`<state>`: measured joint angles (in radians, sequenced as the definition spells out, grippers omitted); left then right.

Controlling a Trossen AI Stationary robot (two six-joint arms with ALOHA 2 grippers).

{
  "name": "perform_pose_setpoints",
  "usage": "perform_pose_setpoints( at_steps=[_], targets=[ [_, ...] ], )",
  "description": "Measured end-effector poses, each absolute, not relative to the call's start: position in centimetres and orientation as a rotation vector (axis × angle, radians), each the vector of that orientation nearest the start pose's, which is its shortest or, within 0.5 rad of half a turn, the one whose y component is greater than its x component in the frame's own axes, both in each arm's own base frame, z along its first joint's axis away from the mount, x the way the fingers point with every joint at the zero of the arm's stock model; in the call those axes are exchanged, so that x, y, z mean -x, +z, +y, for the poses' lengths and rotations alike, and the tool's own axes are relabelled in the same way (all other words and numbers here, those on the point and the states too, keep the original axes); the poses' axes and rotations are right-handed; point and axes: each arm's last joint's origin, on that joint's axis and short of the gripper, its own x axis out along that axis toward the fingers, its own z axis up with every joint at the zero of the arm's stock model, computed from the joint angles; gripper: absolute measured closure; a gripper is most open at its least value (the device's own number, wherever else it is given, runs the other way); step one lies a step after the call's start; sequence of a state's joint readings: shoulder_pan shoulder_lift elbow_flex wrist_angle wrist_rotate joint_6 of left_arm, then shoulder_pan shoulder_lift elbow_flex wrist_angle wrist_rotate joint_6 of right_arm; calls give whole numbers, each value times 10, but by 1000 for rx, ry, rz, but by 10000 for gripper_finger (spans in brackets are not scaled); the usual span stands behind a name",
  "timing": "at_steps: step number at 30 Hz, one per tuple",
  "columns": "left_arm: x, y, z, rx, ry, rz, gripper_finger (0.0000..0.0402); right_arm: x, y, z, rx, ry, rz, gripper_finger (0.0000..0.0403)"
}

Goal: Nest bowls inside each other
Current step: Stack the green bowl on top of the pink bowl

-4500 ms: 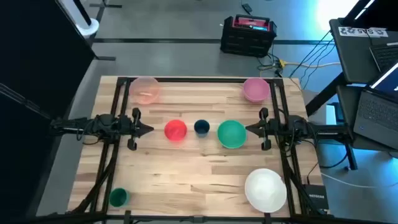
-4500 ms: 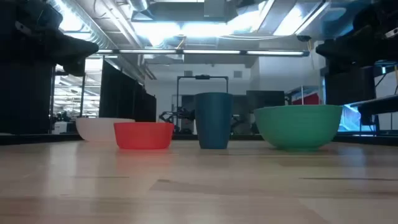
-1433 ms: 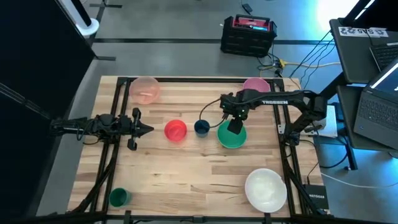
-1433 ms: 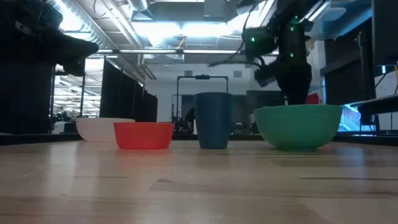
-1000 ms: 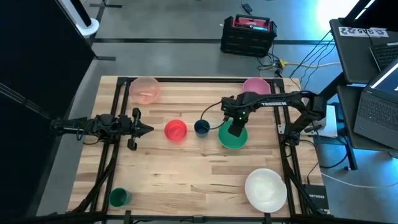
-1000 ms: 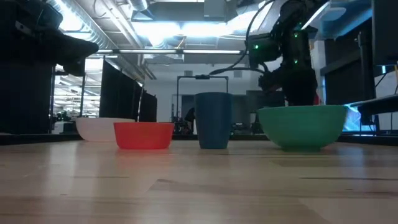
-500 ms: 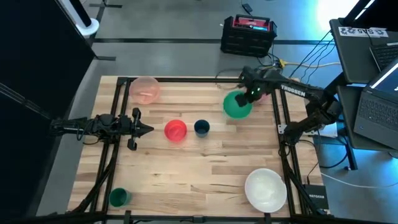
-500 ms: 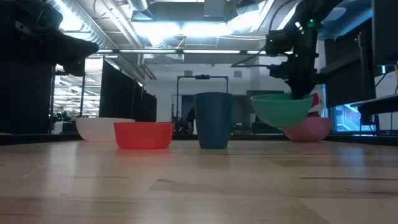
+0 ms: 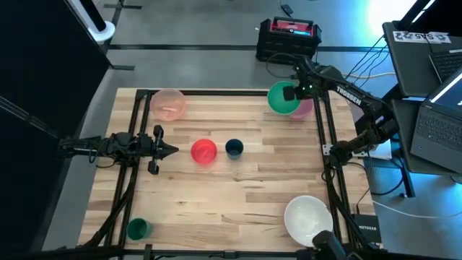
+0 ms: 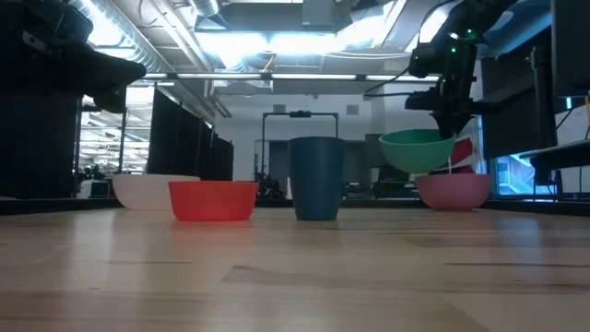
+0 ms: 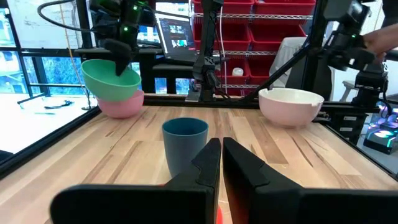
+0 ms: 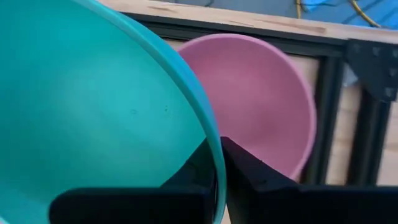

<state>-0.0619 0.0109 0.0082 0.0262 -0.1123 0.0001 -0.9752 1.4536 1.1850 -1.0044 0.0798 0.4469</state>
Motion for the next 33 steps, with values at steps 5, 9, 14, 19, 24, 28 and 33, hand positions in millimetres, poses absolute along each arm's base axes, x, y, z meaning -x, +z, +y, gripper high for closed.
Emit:
perform_pose_setpoints(
  at_steps=[5, 9, 14, 19, 24, 28, 33],
  targets=[
    [-98, 168, -3, 2, 51, -24, 402, -139, 266, -228, -958, -1242, 1008, 403],
    [-98, 168, -3, 2, 51, -24, 402, -131, 266, -230, -980, -1291, 1019, 403],
    [-98, 168, -3, 2, 51, -23, 402, -130, 266, -232, -989, -1333, 994, 403],
    [-98, 168, -3, 2, 50, -23, 402, -132, 261, -235, -982, -1397, 1002, 403],
    [-98, 168, -3, 2, 51, -24, 402, -136, 255, -234, -967, -1415, 1055, 403],
    [-98, 168, -3, 2, 51, -23, 402, -136, 254, -234, -971, -1416, 1072, 403],
    [-98, 168, -3, 2, 50, -24, 402, -136, 253, -234, -974, -1409, 1079, 403]
  ],
)
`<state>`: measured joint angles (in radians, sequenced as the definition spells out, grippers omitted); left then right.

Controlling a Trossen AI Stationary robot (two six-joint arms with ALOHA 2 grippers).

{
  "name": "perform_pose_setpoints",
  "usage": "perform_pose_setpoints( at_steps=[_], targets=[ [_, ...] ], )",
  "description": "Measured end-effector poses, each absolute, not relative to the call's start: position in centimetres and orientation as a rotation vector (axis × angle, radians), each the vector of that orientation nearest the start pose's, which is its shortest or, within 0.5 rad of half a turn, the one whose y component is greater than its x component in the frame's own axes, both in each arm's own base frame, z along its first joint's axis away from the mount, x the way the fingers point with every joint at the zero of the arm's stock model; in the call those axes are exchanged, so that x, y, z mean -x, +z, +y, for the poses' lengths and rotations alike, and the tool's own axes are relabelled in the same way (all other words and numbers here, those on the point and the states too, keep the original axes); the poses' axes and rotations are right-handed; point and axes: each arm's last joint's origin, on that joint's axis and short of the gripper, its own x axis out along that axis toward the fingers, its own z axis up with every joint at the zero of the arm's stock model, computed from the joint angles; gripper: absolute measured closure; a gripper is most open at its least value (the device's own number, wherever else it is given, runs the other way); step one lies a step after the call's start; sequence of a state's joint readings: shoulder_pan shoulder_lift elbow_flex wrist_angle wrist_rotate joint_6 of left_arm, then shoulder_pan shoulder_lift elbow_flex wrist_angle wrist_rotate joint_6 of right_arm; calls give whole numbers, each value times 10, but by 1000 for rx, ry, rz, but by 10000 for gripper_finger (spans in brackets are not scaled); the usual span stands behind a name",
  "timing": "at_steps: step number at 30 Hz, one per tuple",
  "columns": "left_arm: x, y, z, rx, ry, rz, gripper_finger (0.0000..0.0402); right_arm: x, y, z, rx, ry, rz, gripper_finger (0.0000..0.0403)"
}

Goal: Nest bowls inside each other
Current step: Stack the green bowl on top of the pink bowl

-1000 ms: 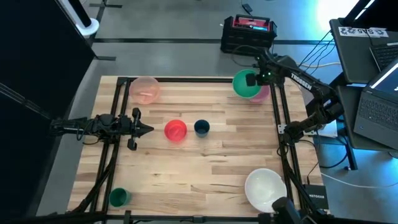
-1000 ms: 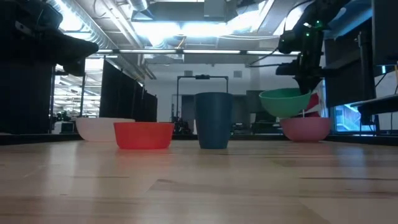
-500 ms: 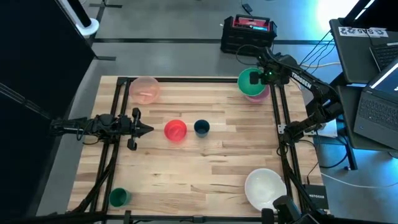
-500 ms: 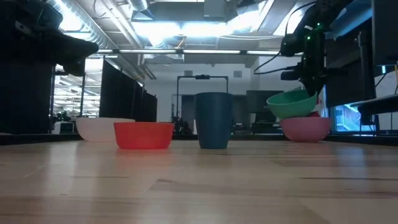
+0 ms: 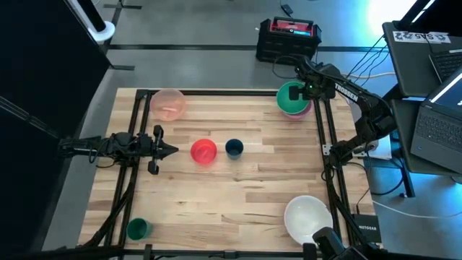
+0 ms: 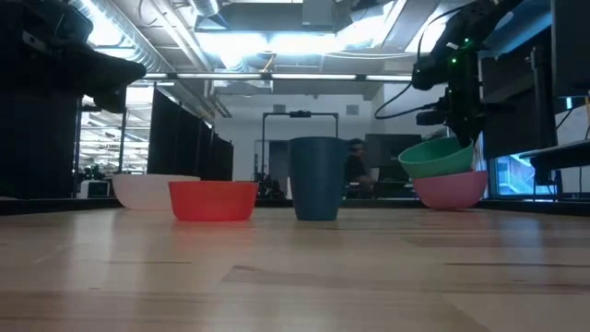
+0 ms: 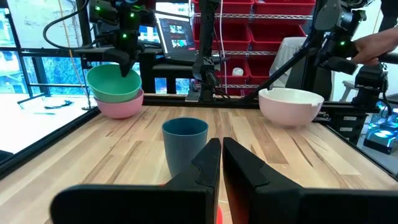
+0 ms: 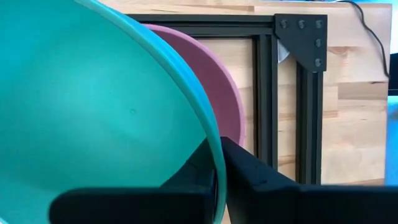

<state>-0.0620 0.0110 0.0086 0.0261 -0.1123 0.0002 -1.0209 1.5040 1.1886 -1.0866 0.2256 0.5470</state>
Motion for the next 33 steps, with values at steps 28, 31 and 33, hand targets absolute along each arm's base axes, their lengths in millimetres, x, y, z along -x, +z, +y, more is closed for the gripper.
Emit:
perform_pose_setpoints(
  at_steps=[28, 31, 33],
  targets=[
    [-98, 168, -3, 2, 50, -23, 402, -139, 233, -233, -1062, -1292, 1177, 356],
    [-98, 168, -3, 2, 50, -23, 402, -140, 233, -233, -1050, -1282, 1150, 323],
    [-98, 168, -3, 2, 50, -23, 402, -140, 233, -233, -1041, -1275, 1132, 301]
  ],
)
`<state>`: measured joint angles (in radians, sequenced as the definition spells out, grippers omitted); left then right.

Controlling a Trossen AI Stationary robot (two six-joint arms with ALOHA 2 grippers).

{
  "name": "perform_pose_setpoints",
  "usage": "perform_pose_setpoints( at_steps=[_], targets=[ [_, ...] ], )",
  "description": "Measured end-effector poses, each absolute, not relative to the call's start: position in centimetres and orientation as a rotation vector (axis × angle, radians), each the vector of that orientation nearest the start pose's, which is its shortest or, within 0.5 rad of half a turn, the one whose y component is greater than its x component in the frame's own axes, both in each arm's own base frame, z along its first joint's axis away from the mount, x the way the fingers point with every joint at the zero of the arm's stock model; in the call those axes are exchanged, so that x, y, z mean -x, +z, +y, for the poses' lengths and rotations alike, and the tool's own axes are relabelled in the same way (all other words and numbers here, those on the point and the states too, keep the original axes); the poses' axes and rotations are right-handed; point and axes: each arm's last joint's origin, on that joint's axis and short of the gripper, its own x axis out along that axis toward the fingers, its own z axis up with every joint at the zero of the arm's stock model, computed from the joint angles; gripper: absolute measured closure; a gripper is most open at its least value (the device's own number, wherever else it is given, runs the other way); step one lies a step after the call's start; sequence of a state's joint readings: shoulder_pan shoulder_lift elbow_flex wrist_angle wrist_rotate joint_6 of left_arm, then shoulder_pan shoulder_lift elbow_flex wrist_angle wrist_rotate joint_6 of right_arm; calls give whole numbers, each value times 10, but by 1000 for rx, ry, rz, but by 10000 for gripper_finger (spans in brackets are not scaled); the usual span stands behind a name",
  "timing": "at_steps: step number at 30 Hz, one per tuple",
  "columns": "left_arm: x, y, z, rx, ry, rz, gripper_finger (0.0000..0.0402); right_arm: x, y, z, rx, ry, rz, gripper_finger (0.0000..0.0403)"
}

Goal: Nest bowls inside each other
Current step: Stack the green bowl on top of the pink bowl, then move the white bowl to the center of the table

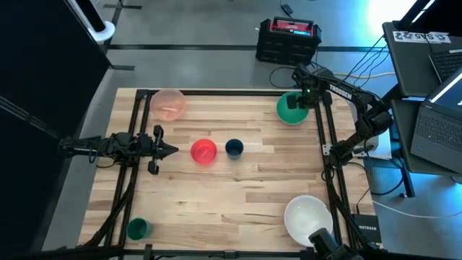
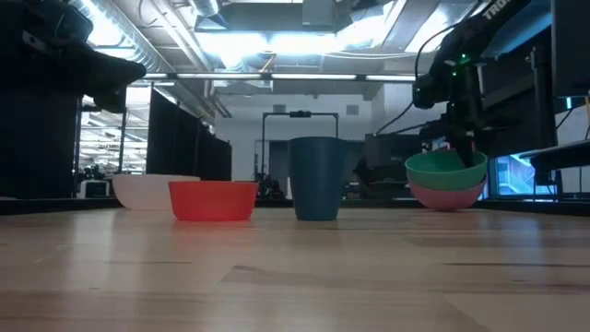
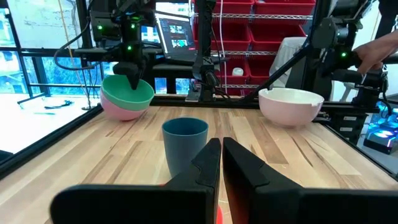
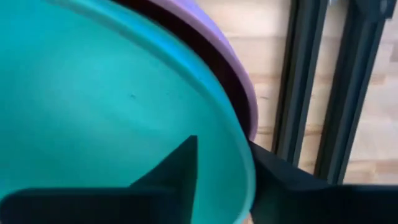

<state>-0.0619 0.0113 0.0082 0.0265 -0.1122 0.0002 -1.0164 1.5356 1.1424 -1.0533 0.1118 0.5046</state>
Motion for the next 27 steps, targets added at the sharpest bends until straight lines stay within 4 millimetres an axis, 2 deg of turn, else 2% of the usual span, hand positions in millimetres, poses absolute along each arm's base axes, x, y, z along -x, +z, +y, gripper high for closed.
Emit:
perform_pose_setpoints(
  at_steps=[5, 11, 17, 22, 27],
  targets=[
    [-98, 168, -3, 2, 50, -23, 402, -142, 234, -234, -1019, -1261, 1090, 249],
    [-98, 168, -3, 2, 50, -24, 402, -142, 234, -234, -997, -1239, 1096, 213],
    [-98, 168, -3, 2, 50, -24, 402, -140, 242, -231, -991, -1233, 1065, 202],
    [-98, 168, -3, 2, 50, -23, 402, -136, 256, -224, -964, -1232, 1001, 202],
    [-98, 168, -3, 2, 50, -23, 402, -133, 271, -213, -951, -1146, 950, 203]
  ],
)
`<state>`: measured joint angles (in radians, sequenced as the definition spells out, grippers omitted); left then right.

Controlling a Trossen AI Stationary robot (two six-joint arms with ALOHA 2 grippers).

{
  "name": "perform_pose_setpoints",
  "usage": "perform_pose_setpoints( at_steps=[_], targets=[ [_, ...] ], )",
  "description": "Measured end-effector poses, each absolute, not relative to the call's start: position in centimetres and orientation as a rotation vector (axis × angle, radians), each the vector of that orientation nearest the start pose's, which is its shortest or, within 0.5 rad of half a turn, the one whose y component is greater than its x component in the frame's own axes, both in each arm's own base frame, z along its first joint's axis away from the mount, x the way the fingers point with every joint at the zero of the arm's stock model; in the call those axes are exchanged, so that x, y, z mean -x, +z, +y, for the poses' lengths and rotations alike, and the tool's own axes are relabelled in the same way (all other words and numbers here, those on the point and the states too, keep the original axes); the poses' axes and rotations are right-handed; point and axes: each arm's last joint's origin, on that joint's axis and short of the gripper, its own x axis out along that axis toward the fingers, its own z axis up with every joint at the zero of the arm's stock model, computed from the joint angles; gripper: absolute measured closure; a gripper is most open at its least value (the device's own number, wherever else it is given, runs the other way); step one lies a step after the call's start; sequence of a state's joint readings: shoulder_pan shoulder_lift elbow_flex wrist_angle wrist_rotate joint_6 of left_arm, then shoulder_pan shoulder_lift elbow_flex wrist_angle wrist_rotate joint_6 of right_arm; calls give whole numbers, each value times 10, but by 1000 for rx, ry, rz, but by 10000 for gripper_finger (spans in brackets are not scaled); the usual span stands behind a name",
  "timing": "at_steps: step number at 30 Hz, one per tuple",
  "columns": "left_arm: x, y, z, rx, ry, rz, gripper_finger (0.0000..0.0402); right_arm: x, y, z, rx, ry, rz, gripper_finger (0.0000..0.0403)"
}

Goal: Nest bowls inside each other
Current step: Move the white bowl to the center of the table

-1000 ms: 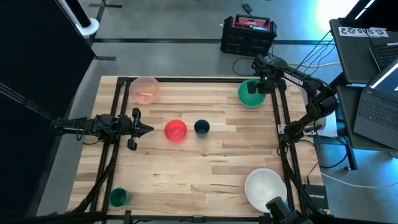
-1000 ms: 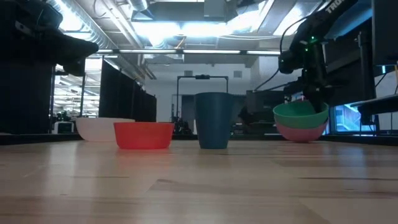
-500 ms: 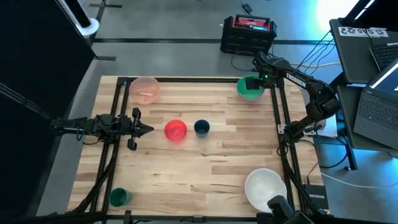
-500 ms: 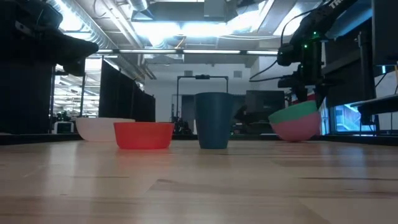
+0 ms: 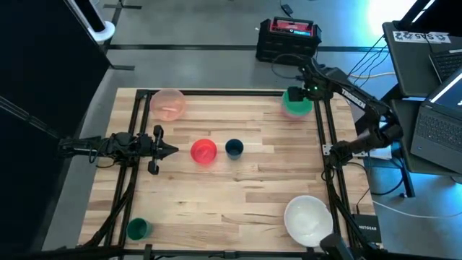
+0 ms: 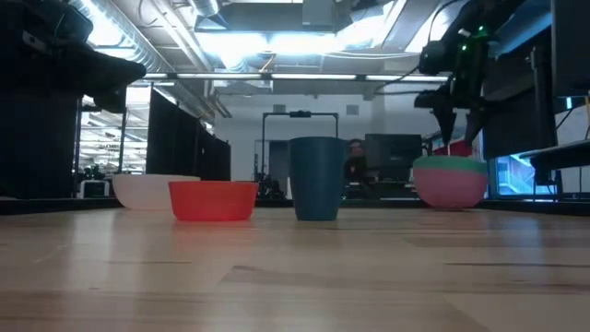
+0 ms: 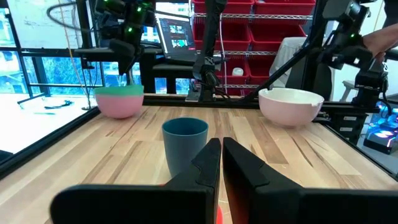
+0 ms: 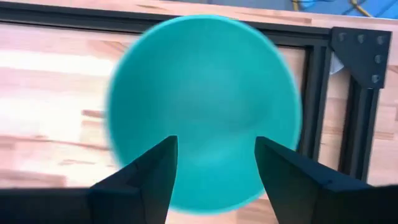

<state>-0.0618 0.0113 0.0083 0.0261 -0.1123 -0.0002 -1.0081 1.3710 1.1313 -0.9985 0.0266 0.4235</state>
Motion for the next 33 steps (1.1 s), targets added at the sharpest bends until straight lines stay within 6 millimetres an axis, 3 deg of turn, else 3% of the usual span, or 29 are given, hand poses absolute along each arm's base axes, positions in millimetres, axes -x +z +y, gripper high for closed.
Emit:
perform_pose_setpoints(
  at_steps=[7, 13, 23, 33],
  targets=[
    [-98, 168, -3, 2, 51, -24, 402, -130, 290, -196, -920, -1011, 883, 203],
    [-98, 168, -3, 2, 50, -23, 402, -145, 306, -162, -829, -731, 893, 203],
    [-98, 168, -3, 2, 50, -24, 402, -170, 309, -85, -604, -363, 1147, 203],
    [-98, 168, -3, 2, 51, -23, 402, -187, 313, -11, -459, -67, 1197, 203]
  ],
)
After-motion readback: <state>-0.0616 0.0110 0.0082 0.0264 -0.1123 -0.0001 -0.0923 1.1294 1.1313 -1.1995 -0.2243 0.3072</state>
